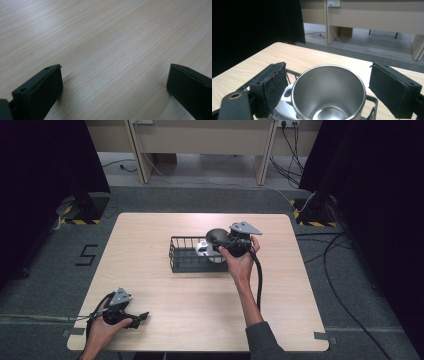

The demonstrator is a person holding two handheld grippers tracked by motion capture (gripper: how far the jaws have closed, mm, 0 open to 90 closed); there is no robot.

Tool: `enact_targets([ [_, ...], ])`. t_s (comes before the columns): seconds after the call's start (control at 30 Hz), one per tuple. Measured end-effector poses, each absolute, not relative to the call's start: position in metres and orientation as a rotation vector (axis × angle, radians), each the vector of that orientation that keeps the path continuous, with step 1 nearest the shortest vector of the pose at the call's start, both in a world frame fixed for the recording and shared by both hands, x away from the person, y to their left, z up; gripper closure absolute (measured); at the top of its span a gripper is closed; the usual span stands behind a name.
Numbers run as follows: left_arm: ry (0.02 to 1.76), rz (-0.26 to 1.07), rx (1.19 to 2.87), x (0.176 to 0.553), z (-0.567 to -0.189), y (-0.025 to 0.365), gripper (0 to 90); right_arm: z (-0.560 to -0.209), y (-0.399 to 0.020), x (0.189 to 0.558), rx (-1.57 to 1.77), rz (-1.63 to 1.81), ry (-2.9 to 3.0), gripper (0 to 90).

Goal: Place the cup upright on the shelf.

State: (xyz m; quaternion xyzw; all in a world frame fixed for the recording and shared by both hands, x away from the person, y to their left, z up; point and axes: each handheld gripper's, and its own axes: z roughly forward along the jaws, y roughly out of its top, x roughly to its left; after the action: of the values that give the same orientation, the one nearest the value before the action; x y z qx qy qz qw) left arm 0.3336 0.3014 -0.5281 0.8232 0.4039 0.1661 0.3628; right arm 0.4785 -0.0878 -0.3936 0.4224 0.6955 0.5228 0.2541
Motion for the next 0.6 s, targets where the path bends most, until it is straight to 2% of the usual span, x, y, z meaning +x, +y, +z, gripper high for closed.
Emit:
enact_targets([
  [0.6, 1.04, 0.429, 2.118, 0.334, -0.528, 0.301, 0.0, -0.396, -0.104, 0.449, 1.109, 1.424, 1.947, 15.0],
])
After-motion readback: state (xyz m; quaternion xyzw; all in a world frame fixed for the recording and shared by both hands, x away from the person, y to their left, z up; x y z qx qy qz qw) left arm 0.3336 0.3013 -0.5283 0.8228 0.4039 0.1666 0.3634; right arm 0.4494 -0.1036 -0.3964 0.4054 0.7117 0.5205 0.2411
